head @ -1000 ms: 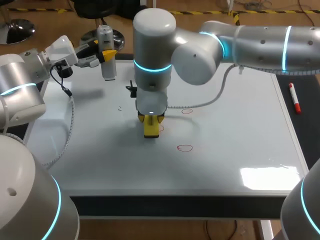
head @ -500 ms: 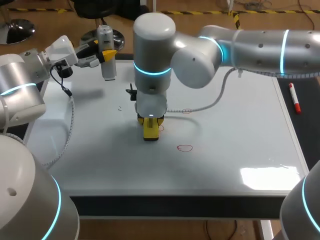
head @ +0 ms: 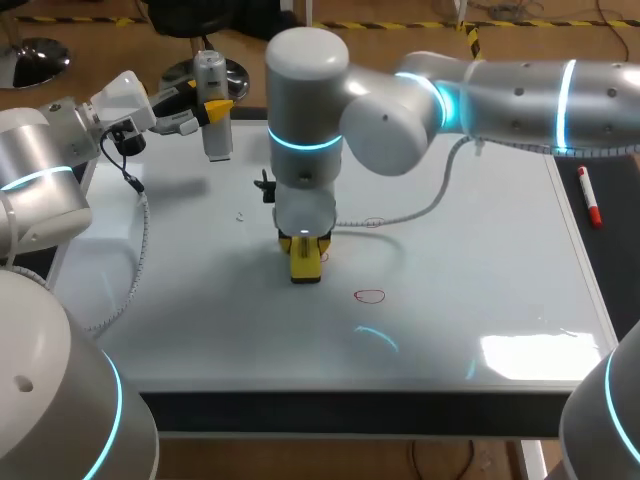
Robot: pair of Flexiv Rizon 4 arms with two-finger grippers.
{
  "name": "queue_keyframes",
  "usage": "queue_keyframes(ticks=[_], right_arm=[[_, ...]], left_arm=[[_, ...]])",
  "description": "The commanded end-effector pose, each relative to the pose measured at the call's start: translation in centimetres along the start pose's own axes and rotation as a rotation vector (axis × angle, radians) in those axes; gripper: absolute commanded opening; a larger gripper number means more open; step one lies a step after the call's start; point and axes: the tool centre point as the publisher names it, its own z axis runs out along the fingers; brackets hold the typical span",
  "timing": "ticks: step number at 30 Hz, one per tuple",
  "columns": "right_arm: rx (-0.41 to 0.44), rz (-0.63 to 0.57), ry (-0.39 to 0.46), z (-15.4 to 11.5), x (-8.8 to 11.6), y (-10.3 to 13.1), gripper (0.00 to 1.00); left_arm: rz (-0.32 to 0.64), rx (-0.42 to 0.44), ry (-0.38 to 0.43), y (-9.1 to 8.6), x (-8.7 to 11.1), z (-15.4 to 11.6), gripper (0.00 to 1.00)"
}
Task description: Pick up the inspection probe, press it on each red-marked spot on the whiteboard one by one, put down the probe, pick up the eraser, and wipe off all the red marks.
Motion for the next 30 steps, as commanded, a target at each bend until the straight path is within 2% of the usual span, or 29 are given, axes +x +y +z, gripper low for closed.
queue_keyframes(ticks=[1,30], right_arm=[[-0.002,0.002,0.007,0.7,0.3,-0.3,0.00],[-0.009,0.091,0.032,1.7,5.1,-0.3,0.00]], left_arm=[[0.001,0.001,-0.003,-0.1,0.0,0.1,0.00],[0.001,0.001,-0.003,-0.1,0.0,0.1,0.00]])
